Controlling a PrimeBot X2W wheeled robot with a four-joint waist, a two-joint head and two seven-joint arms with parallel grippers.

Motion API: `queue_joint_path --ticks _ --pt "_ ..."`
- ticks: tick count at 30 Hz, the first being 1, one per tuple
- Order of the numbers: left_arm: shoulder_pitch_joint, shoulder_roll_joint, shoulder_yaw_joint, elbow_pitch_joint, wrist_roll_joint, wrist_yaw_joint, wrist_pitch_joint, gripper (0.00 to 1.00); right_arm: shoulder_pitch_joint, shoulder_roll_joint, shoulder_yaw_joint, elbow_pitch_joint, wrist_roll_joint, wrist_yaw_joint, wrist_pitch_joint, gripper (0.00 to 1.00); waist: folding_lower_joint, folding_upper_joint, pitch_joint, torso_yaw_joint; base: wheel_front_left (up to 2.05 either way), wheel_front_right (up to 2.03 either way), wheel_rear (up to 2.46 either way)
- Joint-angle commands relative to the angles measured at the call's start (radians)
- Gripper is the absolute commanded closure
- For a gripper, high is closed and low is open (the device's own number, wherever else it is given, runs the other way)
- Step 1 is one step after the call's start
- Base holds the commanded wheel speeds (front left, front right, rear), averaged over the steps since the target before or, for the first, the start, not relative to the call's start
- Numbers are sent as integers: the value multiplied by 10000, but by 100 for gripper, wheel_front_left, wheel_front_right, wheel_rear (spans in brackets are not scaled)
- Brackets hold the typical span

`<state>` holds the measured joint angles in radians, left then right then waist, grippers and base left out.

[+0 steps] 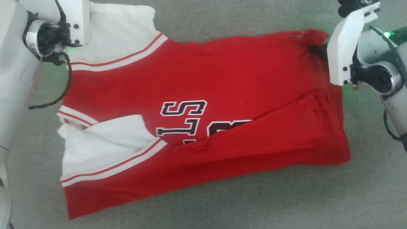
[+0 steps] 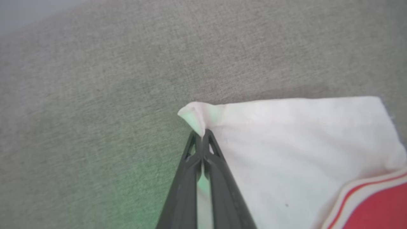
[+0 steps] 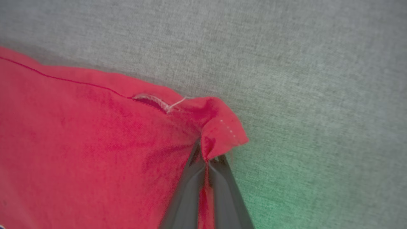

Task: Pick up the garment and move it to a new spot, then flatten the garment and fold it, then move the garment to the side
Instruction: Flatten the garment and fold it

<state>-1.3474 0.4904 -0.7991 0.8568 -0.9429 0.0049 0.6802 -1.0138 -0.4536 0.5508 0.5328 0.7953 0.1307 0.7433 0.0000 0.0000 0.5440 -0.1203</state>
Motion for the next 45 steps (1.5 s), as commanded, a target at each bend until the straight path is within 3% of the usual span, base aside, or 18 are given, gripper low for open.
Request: queue_joint_path --ticks 1,9,17,24,28,33,37,41,45 --pt "-49 -32 20 54 -136 -18 25 100 400 36 225 184 62 -1 -27 100 0 0 -205 179 0 0 0" --pt "-48 -71 -210 -520 -61 -144 414 100 632 -744 84 -415 355 -1 -697 100 0 0 -1103 754 0 0 0" --pt "756 255 -544 -2281 68 206 702 100 1453 -1463 -272 -1238 526 -1 -581 100 0 0 -2100 1323 0 0 0" --pt "2064 1099 -722 -4633 -106 955 1199 100 2783 -1970 -1140 -2399 586 -1 -264 100 0 0 -2801 1728 0 0 0" --pt "2998 1784 -755 -6395 -208 1644 1440 100 3891 -2105 -1984 -3117 442 -1 11 100 0 0 -3013 1845 0 0 0" --pt "4255 2608 -761 -8431 -312 2610 1582 100 5515 -1882 -3135 -3952 225 -3 515 100 0 0 -3084 1912 0 0 0" --pt "5296 2897 -824 -9283 -632 3127 1440 100 6574 -1494 -3907 -4403 -75 -1 817 100 0 0 -3083 1909 0 0 0" --pt "5965 2865 -876 -9327 -902 3264 1201 100 7106 -1087 -4238 -4475 -270 -1 1044 100 0 0 -3057 1855 0 0 0" --pt "6646 2629 -963 -8774 -1149 3132 815 100 7368 -658 -4383 -4274 -554 -1 1305 100 0 0 -3005 1763 0 0 0"
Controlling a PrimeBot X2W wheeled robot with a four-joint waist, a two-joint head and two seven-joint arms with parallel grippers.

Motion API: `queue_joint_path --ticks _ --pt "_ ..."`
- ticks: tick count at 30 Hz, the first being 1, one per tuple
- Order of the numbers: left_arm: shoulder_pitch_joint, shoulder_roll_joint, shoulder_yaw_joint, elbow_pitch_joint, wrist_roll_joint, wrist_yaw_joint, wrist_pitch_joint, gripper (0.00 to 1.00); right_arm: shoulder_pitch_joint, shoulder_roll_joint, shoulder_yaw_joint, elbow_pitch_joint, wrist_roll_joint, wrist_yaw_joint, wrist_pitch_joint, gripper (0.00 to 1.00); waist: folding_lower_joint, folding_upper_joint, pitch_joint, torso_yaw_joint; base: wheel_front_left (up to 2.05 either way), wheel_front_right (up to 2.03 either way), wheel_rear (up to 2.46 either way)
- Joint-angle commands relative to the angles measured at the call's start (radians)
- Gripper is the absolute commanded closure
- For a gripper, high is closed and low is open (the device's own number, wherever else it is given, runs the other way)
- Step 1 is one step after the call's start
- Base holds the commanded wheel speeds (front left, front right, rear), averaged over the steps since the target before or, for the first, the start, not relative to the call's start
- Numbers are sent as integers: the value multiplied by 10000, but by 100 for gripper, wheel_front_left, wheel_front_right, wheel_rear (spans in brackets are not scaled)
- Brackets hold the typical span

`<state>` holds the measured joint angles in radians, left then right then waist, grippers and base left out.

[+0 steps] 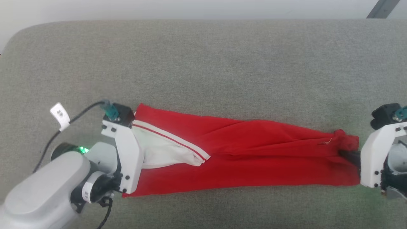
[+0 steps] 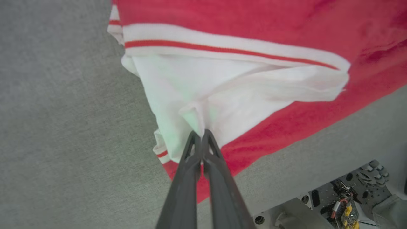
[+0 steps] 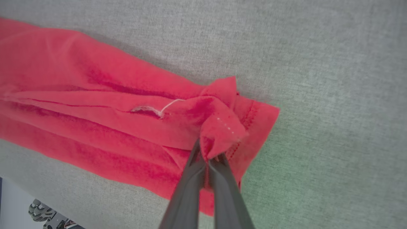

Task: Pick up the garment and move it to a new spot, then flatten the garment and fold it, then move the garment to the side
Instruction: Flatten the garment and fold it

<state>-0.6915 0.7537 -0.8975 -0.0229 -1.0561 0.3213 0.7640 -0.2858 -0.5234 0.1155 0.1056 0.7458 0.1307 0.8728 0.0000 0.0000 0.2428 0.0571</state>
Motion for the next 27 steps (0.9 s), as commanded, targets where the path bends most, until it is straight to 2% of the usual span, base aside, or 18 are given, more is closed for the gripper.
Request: queue_joint_path --ticks 1,2,3,4,5,6,7,8,9,15,16,21,27 --pt "206 -90 28 268 -127 -107 -138 100 62 148 -43 75 -103 -1 49 100 0 0 11 -26 0 0 0" --pt "269 -173 41 475 -164 -201 -264 100 23 238 -39 168 -136 -1 84 100 0 0 6 -49 0 0 0" --pt "286 -270 84 684 -191 -345 -459 87 -28 279 -7 226 -230 -1 97 100 0 0 0 -61 0 0 0" --pt "321 -376 132 914 -255 -466 -647 57 -104 337 11 291 -263 -1 72 80 0 0 -20 -66 0 0 0" --pt "361 -423 155 1122 -291 -581 -774 17 -169 402 21 355 -268 -1 35 65 0 0 -50 -68 0 0 0" --pt "368 -443 154 1310 -268 -692 -891 0 -194 447 44 429 -288 -1 20 58 0 0 -94 -64 0 0 0" --pt "345 -489 193 1430 -224 -804 -1058 0 -197 481 54 469 -314 -1 42 47 0 0 -140 -57 0 0 0" --pt "347 -546 261 1523 -247 -892 -1212 0 -189 497 51 495 -326 -1 91 5 0 0 -198 -42 0 0 0" --pt "368 -585 320 1585 -273 -976 -1412 0 -176 518 38 488 -311 -1 124 0 0 0 -256 -24 0 0 0" --pt "726 -552 697 1561 16 -1238 -2902 0 193 661 -222 220 -268 -1 140 0 0 0 -574 137 0 0 0" --pt "909 -506 794 1496 260 -1320 -3611 0 321 715 -411 62 -308 -1 111 0 0 0 -662 190 0 0 0" --pt "1598 -551 1101 1384 691 -1447 -5598 0 696 792 -1063 -129 -409 -1 96 0 0 0 -847 356 0 0 0" --pt "2735 -567 1721 1469 832 -1357 -8013 0 1023 886 -1860 74 -710 -1 240 0 0 0 -969 571 0 0 0"
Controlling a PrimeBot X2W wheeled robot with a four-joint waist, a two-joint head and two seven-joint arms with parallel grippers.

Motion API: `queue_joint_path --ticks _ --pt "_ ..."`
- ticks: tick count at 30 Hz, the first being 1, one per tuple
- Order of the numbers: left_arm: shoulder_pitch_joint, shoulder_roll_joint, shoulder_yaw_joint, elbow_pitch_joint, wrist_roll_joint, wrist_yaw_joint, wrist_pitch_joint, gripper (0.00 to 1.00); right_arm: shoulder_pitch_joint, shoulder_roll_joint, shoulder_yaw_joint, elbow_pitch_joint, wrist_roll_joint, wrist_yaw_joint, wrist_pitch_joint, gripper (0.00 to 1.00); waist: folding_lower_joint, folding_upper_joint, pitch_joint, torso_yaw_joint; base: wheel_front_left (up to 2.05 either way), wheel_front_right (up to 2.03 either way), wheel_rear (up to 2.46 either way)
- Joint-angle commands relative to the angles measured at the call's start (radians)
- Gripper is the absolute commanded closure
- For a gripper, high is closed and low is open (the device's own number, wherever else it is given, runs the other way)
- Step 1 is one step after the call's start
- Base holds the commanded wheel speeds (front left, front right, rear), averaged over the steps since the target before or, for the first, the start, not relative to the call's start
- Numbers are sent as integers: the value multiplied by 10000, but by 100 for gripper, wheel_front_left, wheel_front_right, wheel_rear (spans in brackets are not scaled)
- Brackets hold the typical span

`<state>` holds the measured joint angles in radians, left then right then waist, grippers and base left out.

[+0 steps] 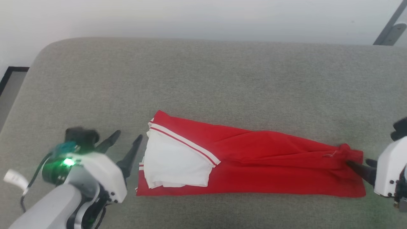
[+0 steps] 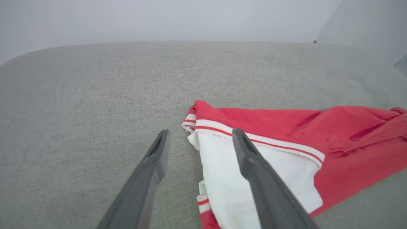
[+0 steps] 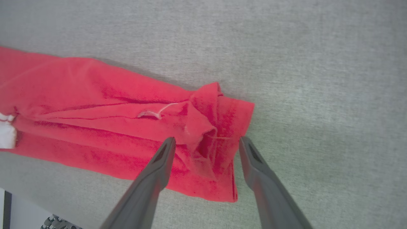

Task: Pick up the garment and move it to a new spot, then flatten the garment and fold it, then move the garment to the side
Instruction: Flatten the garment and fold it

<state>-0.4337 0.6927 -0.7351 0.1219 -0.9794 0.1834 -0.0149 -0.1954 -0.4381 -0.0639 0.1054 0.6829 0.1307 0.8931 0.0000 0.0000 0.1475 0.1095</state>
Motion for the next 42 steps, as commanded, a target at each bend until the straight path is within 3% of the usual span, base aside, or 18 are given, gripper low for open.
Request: queue_joint_path --ticks 1,9,15,21,22,23,33,42 --pt "337 5 233 51 -38 42 -532 0 116 -1 -167 147 -125 -1 59 0 0 0 -13 92 0 0 0" --pt "1487 -159 1095 301 -125 178 -2280 0 -235 216 -280 1200 -57 -1 -128 0 0 0 41 444 0 0 0" --pt "2181 -546 1834 298 -69 139 -2488 0 -640 295 159 2241 119 -1 -330 0 0 0 116 659 0 0 0" --pt "2882 -1288 3144 274 604 -208 -2501 0 -957 465 1173 3409 593 2 -630 0 0 0 151 945 0 0 0" --pt "2960 -1412 3390 292 816 -286 -2502 0 -993 508 1396 3518 742 5 -652 61 0 0 154 982 0 0 0" --pt "3036 -1587 3655 292 963 -374 -2504 0 -994 533 1613 3536 933 25 -645 100 0 0 157 1021 0 0 0" --pt "3751 -2737 5275 544 2129 -1340 -2506 0 -1268 -230 2034 3705 2069 -1 -1092 100 0 0 127 1109 0 0 0" --pt "3750 -3152 5933 721 2659 -1877 -2507 0 -1515 -1309 1202 4167 2400 -13 -1509 100 0 0 211 728 0 0 0"
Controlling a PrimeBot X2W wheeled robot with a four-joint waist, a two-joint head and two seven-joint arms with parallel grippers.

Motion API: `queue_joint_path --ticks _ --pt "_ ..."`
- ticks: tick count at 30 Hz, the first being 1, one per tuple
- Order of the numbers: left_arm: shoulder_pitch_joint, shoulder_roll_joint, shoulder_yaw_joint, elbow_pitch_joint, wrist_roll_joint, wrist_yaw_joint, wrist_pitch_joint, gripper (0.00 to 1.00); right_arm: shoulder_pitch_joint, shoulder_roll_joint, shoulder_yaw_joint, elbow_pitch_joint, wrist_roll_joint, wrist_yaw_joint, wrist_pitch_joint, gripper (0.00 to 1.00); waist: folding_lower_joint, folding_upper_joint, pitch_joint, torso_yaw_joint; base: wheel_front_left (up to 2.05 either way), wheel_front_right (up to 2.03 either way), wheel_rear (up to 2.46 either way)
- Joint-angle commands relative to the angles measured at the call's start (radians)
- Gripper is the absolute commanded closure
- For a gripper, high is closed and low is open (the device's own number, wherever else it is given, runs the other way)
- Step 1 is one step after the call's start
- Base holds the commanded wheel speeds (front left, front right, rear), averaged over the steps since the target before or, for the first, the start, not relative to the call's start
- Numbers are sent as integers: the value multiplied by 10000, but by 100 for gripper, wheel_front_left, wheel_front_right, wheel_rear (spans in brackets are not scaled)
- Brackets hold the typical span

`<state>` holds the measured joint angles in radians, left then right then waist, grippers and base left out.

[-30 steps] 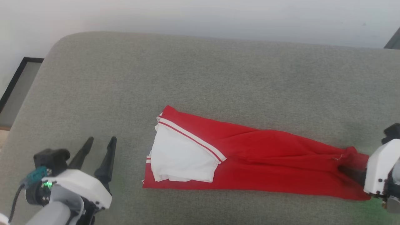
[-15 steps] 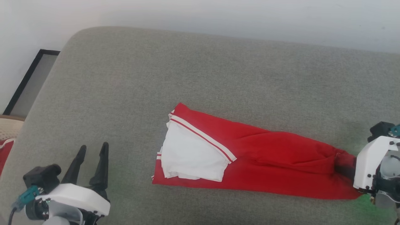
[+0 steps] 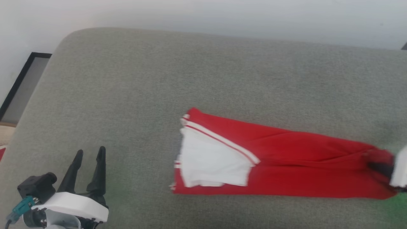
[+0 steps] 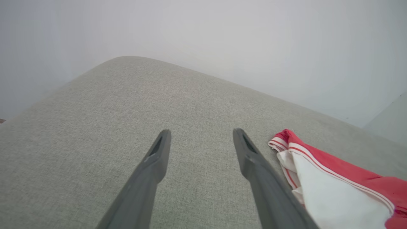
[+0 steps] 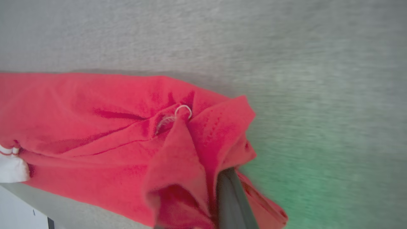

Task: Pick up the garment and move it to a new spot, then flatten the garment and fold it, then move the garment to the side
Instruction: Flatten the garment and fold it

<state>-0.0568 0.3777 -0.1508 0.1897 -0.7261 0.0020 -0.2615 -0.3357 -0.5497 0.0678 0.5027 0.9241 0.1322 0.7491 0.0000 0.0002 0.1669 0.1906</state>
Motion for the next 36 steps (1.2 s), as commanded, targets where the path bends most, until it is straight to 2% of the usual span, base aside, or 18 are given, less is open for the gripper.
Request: queue_joint_path --ticks 1,11,18,22,27,30,36 --pt "-81 -34 123 86 172 -111 -41 0 -151 -297 -225 316 -42 -27 -96 100 0 -2 26 -130 0 0 0" --pt "-502 -284 271 439 508 -428 -41 0 -770 -1220 -1001 1582 -626 -24 -483 100 0 -2 177 -513 0 0 0" --pt "-561 -423 415 554 630 -599 -41 0 -1006 -1120 -1080 1682 -739 -24 -488 100 0 -2 197 -677 0 0 0" --pt "-552 -475 522 611 702 -679 -41 0 -840 -830 -1067 954 -456 -18 -262 100 0 -2 160 -756 0 0 0" --pt "-529 -533 613 624 746 -756 -42 0 -301 -508 -839 -768 -143 -17 180 100 0 -2 98 -765 0 0 0" --pt "-504 -541 639 637 773 -790 -42 0 -1 -294 -513 -1855 -335 -17 364 100 0 -2 55 -725 0 0 0" --pt "-593 -585 571 662 840 -841 -42 0 48 668 309 -3169 -568 -17 659 100 0 -2 -14 -489 0 0 0"
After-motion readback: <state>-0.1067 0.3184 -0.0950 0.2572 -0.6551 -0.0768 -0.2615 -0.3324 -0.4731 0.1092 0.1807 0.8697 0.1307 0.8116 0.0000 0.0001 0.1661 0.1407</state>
